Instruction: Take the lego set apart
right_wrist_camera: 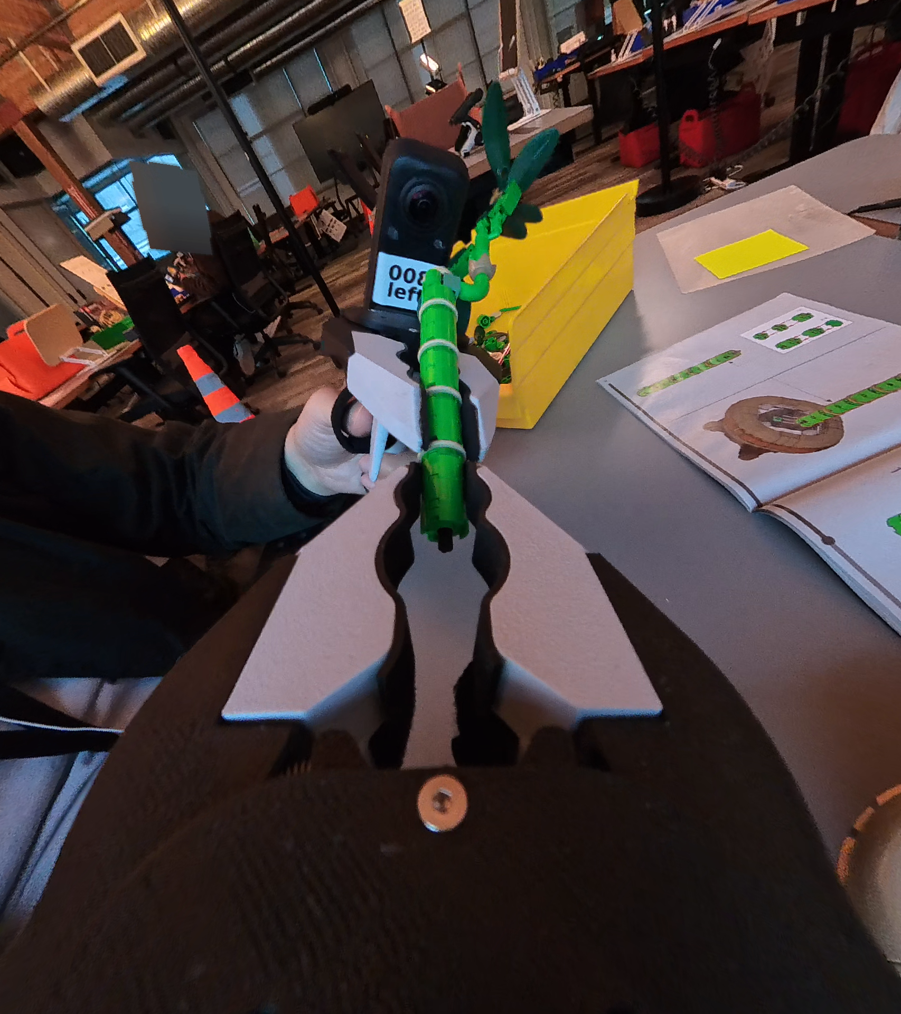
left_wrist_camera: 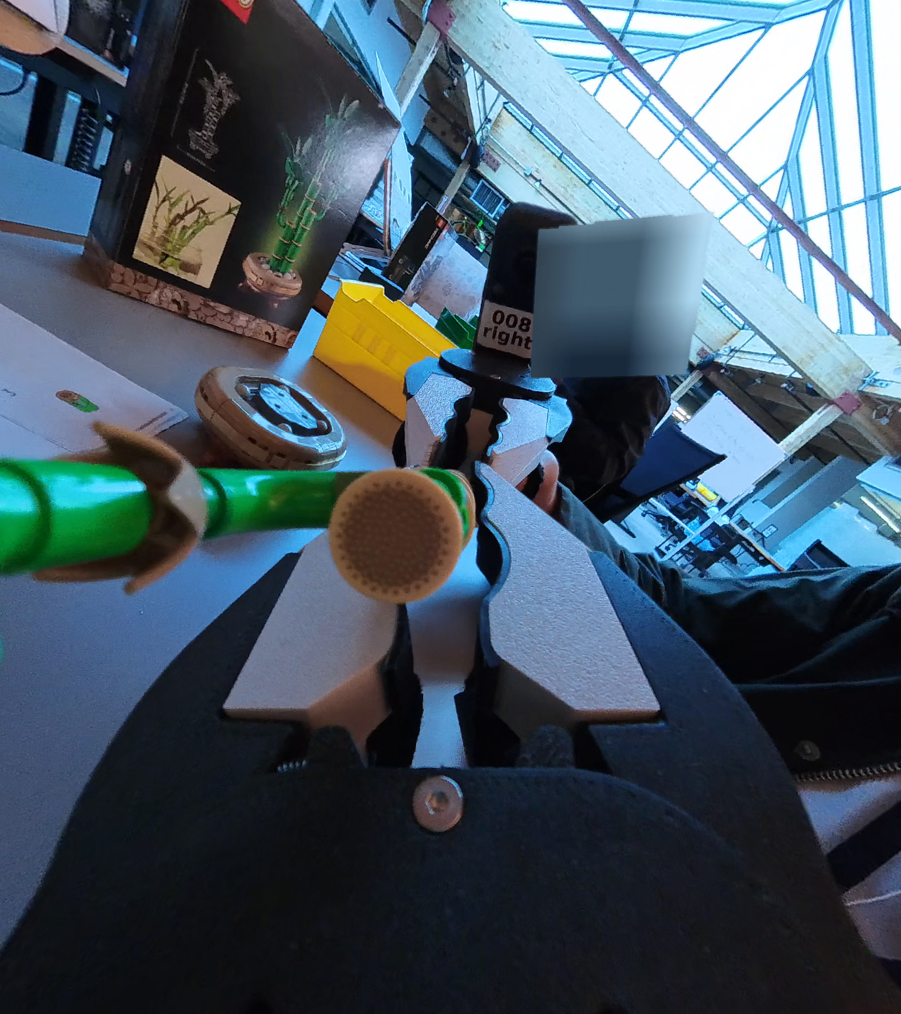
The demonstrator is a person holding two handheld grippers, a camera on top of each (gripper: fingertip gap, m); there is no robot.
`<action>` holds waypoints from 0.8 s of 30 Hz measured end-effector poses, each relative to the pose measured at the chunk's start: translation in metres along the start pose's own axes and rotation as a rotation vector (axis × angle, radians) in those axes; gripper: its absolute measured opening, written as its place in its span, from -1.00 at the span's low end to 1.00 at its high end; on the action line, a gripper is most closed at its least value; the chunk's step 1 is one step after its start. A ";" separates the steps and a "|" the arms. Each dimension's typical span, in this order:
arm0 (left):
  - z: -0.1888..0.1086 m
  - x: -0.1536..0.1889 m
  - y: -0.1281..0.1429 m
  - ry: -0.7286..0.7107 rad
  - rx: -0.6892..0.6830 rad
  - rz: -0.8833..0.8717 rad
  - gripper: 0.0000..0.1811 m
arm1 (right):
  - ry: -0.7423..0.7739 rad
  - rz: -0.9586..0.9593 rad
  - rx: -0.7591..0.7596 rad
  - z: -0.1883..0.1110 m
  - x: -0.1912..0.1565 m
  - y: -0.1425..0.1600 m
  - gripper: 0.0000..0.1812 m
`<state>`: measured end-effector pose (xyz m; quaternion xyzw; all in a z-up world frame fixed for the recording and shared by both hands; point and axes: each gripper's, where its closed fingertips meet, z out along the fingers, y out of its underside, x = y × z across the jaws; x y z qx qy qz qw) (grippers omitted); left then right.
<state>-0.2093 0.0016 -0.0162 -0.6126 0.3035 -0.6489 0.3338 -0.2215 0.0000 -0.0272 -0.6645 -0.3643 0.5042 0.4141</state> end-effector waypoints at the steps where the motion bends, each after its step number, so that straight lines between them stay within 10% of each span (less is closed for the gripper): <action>1: 0.000 0.001 0.000 -0.004 -0.001 0.012 -0.85 | 0.000 -0.008 -0.003 -0.001 -0.001 0.000 -0.83; 17: 0.002 0.009 -0.001 0.026 -0.012 0.006 -0.84 | -0.013 -0.024 -0.023 -0.005 -0.008 -0.002 -0.83; 24: -0.012 -0.007 -0.007 0.064 0.050 -0.173 -0.84 | -0.201 0.304 0.118 -0.015 -0.001 -0.012 -0.81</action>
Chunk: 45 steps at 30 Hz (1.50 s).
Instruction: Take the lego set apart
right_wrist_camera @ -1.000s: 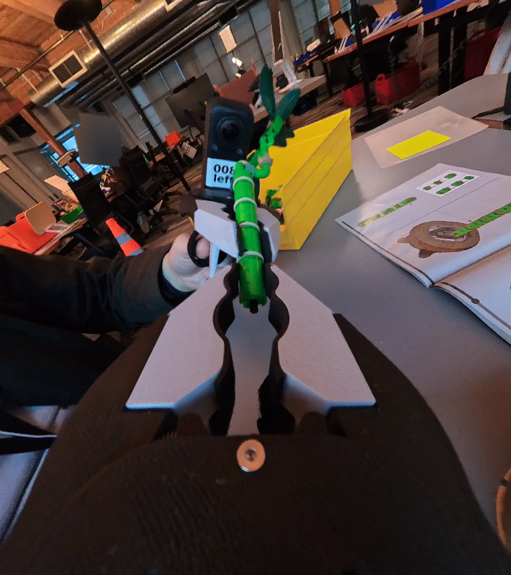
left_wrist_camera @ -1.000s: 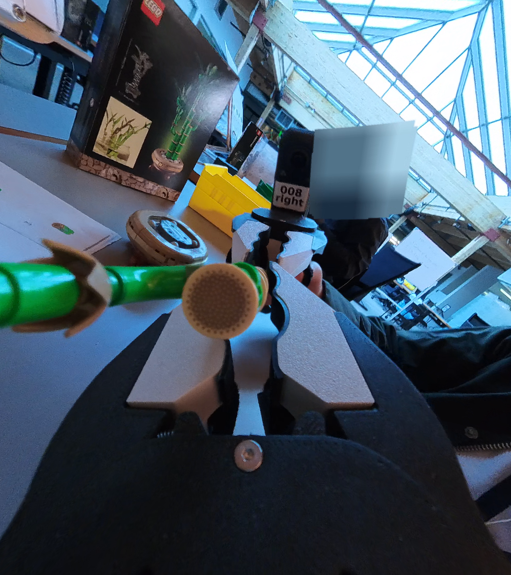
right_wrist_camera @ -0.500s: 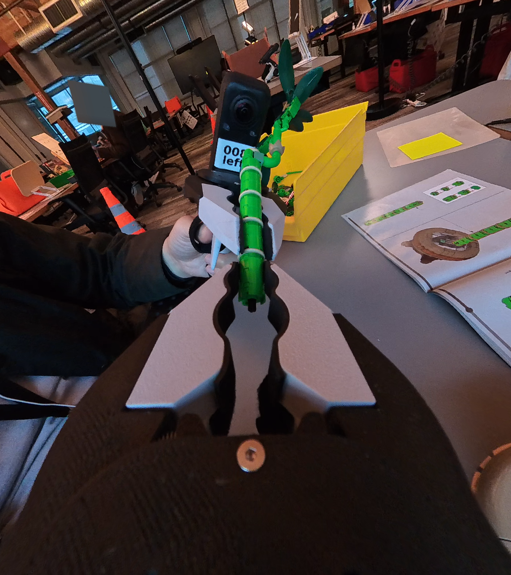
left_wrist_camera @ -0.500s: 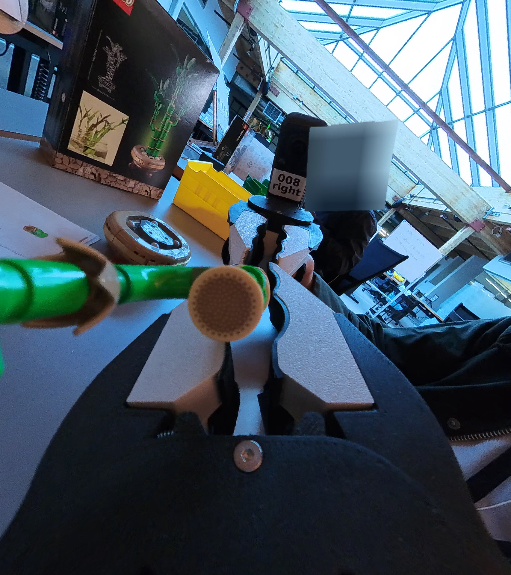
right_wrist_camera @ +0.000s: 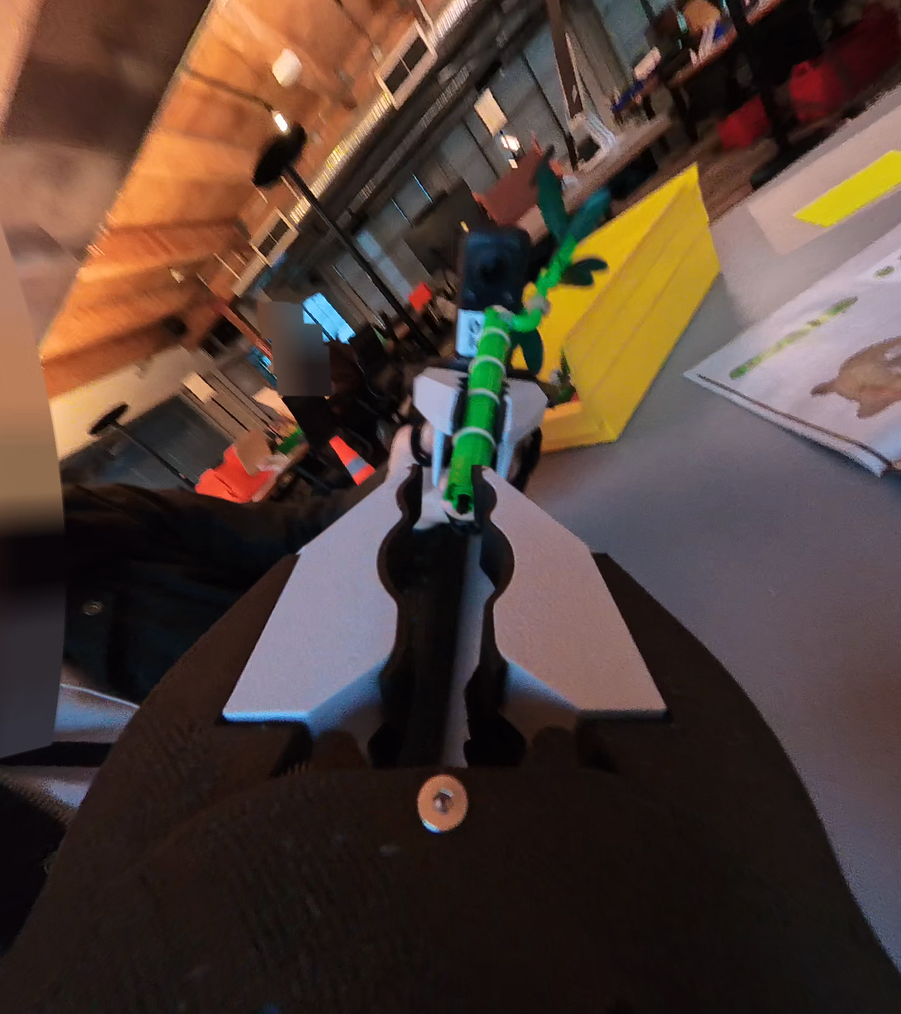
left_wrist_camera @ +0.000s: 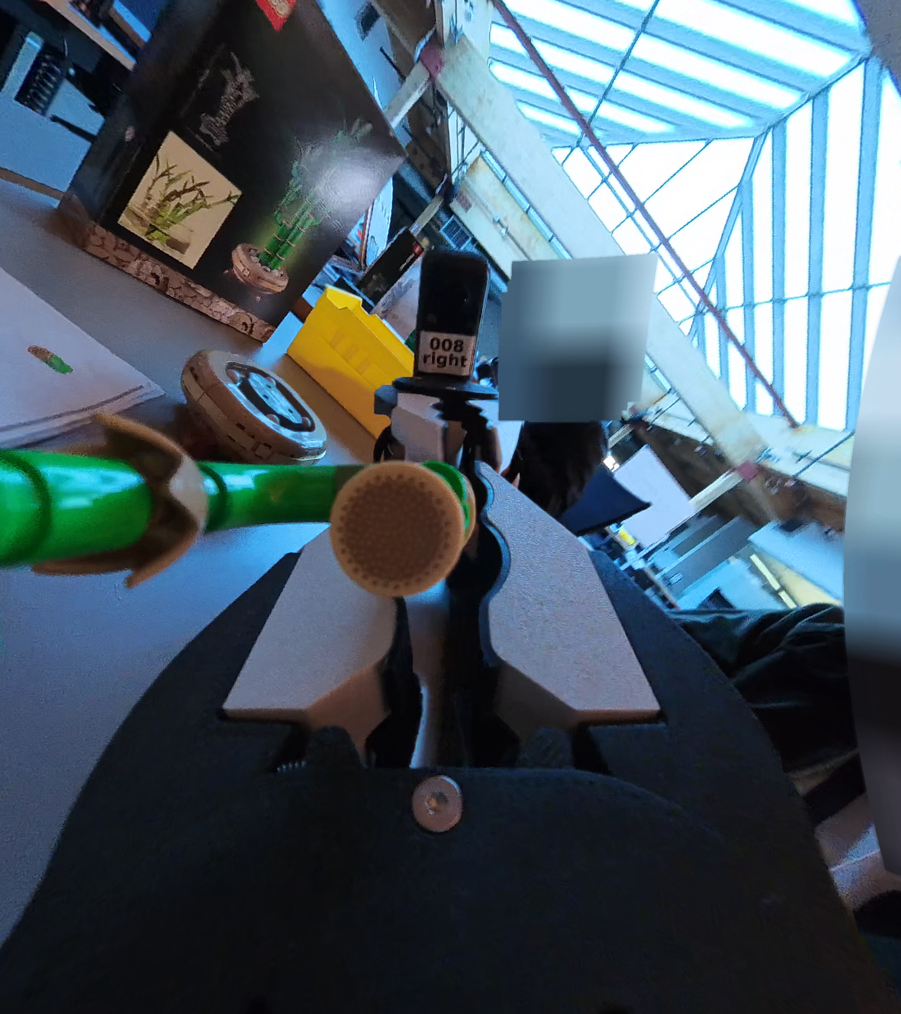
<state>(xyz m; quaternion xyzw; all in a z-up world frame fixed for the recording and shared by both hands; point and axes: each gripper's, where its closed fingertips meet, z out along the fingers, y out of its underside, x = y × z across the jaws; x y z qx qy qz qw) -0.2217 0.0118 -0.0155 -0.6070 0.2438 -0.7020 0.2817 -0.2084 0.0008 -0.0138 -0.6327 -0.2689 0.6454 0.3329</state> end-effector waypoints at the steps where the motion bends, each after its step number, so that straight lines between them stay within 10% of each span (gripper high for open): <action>1: -0.002 -0.001 -0.002 0.011 0.009 -0.023 -0.84 | -0.003 -0.007 0.034 -0.003 -0.001 -0.006 -0.83; 13: -0.009 0.026 -0.015 0.263 0.081 -0.181 -0.84 | 0.016 -0.122 0.019 -0.001 -0.014 -0.005 -0.88; 19: -0.005 0.010 -0.009 0.055 0.037 0.011 -0.84 | 0.105 -0.231 -0.020 0.008 -0.007 0.001 -0.60; 45: 0.005 -0.010 0.014 -0.139 -0.105 0.166 -0.84 | 0.244 -0.213 -0.102 0.017 0.021 0.018 -0.84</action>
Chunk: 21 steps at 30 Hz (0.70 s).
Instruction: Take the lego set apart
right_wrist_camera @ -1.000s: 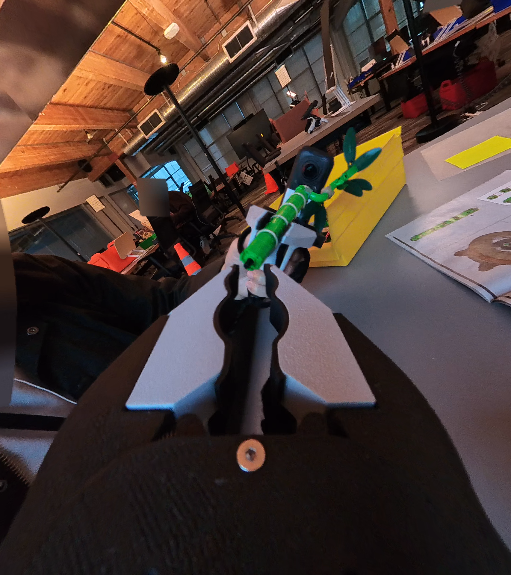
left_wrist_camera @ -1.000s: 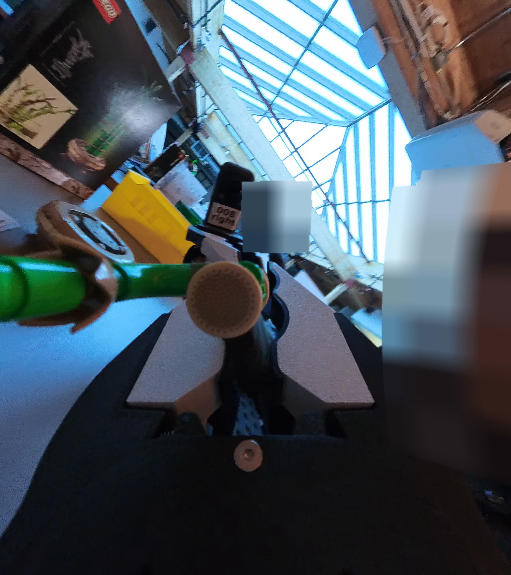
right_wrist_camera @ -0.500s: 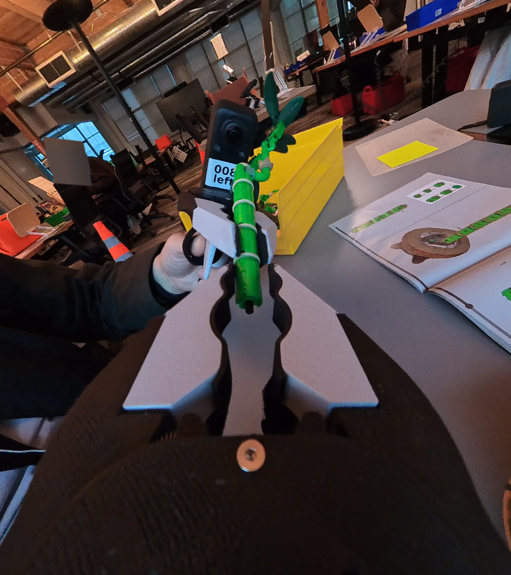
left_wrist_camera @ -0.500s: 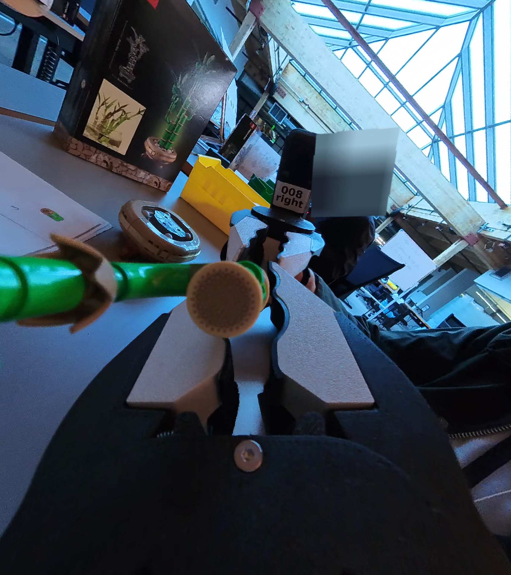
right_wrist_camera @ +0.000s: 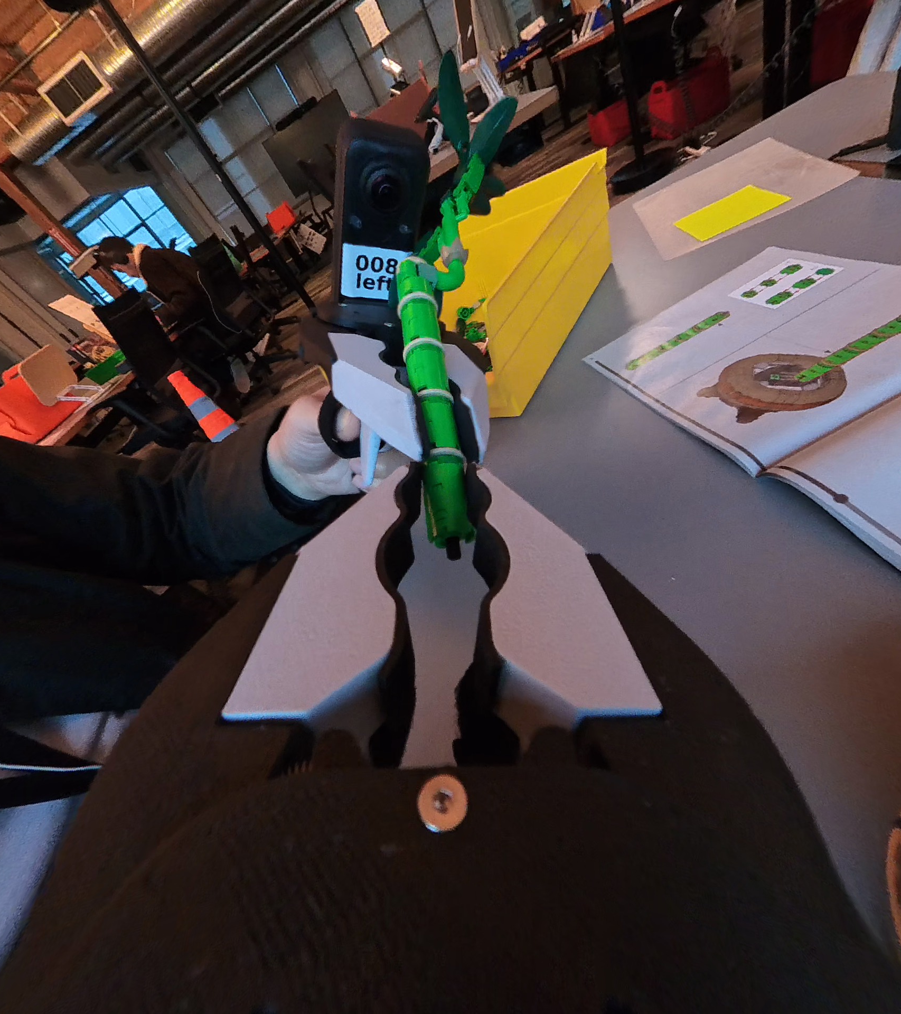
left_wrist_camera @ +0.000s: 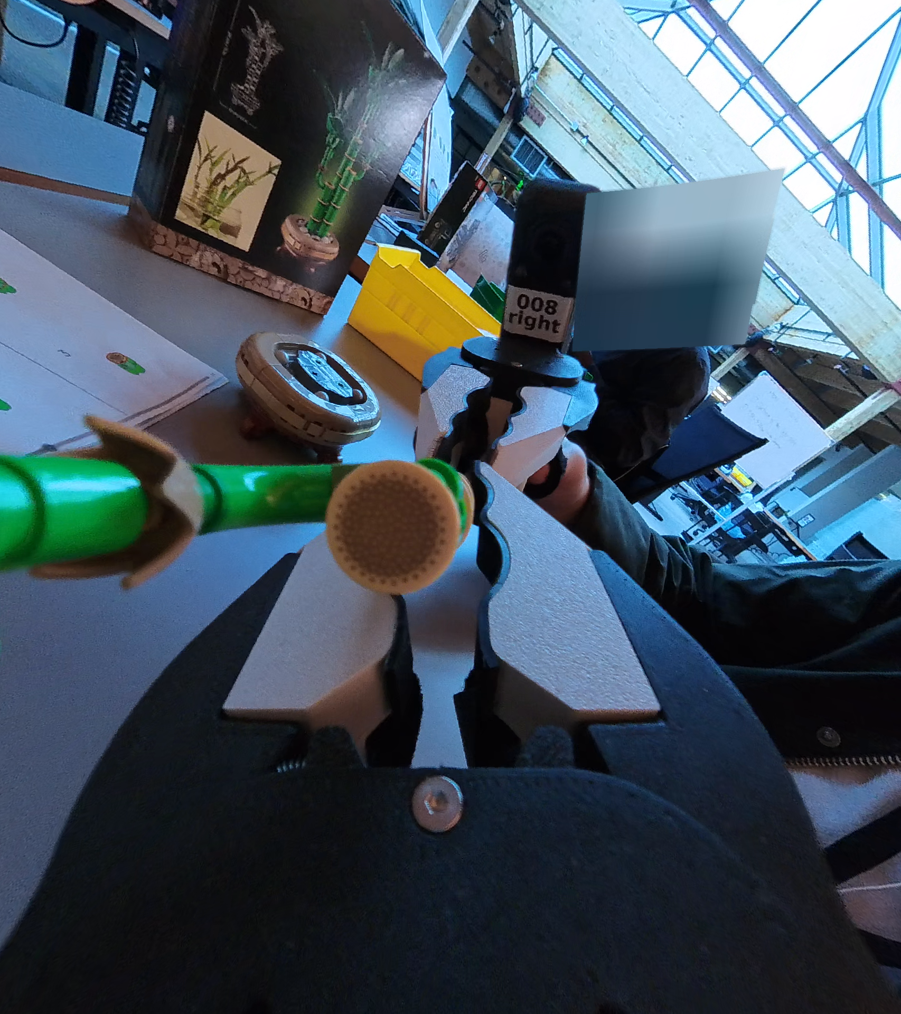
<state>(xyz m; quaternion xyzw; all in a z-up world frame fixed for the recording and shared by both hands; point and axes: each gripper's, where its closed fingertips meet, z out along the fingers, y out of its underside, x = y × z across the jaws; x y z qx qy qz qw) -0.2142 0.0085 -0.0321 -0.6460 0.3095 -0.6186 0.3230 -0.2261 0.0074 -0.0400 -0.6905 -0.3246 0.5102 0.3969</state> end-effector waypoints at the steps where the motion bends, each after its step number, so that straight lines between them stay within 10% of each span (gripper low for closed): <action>1: 0.000 0.001 0.000 0.007 -0.002 -0.001 -0.83 | -0.013 0.010 -0.001 -0.001 -0.001 0.000 -0.84; 21: 0.004 0.020 0.001 0.087 -0.031 -0.023 -0.84 | -0.064 -0.037 -0.059 -0.012 -0.016 0.000 -0.84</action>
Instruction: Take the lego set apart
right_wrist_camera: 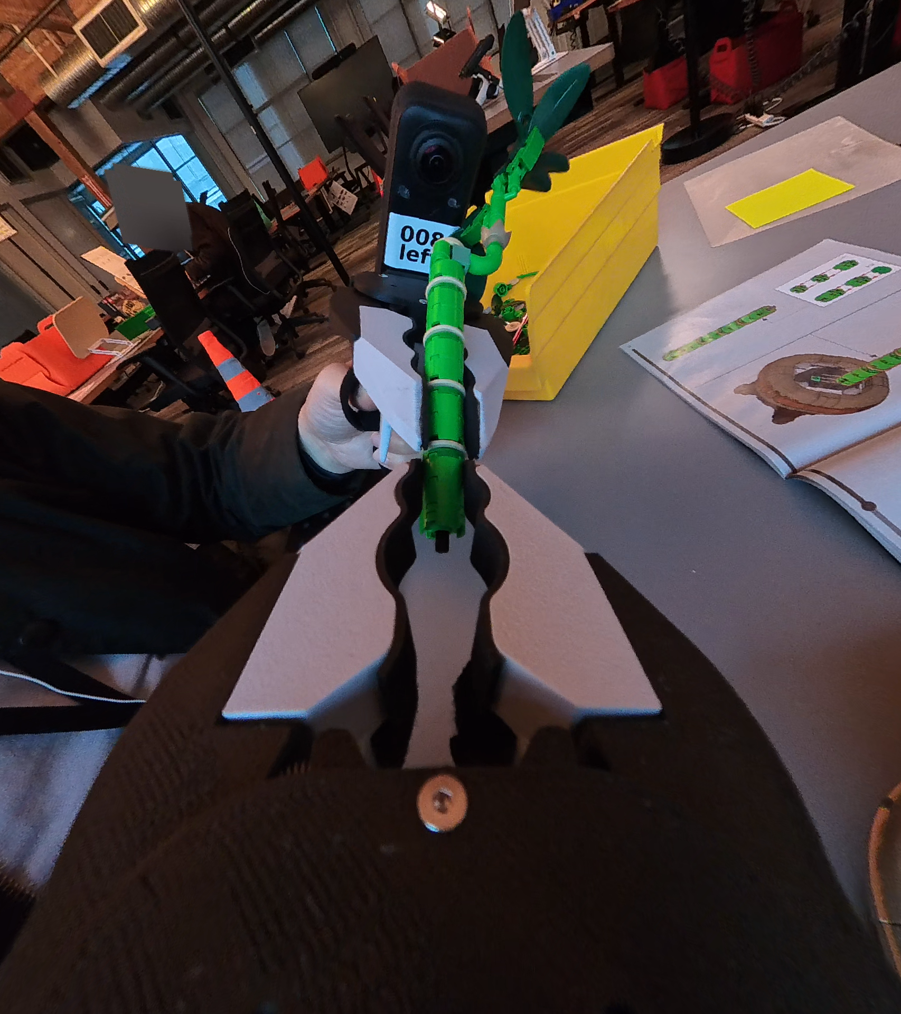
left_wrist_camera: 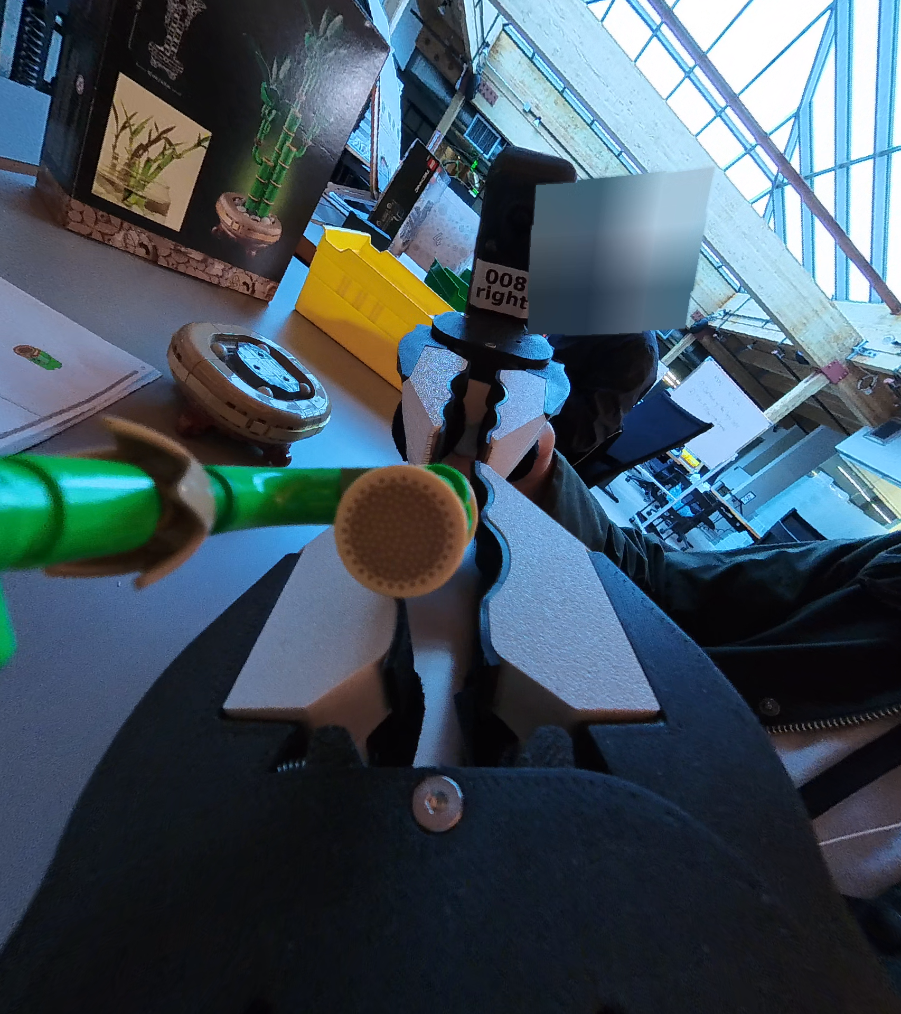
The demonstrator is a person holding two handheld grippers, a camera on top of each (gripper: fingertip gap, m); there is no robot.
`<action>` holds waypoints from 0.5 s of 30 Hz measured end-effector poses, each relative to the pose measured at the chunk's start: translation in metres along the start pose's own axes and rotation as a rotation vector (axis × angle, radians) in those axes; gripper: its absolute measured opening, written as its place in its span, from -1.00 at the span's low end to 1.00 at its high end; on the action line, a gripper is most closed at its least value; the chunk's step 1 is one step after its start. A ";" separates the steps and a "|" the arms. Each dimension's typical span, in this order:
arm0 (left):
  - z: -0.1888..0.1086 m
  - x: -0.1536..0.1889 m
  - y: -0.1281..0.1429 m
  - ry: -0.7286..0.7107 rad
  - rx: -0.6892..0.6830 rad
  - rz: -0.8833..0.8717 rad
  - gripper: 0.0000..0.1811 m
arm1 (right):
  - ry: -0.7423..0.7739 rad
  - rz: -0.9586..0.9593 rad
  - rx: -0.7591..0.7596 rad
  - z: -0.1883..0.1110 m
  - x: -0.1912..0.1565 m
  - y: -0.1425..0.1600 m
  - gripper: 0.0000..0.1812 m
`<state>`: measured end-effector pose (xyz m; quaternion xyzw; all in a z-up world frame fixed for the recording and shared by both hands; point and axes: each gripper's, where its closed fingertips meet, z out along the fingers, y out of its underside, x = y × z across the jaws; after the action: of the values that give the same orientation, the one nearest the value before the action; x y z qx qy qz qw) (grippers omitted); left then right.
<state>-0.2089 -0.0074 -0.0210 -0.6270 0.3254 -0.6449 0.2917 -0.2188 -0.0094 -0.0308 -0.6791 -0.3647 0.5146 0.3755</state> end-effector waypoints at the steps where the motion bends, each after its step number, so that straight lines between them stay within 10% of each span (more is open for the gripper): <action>1: 0.000 0.000 0.000 0.001 -0.002 0.001 -0.84 | 0.002 -0.003 -0.002 0.000 0.000 0.000 -0.84; 15: 0.003 -0.037 0.010 -0.205 -0.004 -0.005 -0.84 | 0.491 -0.587 -0.272 0.016 0.041 0.024 -0.78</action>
<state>-0.2049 0.0152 -0.0514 -0.6912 0.2936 -0.5772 0.3207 -0.2234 0.0177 -0.0723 -0.6922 -0.5076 0.1551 0.4890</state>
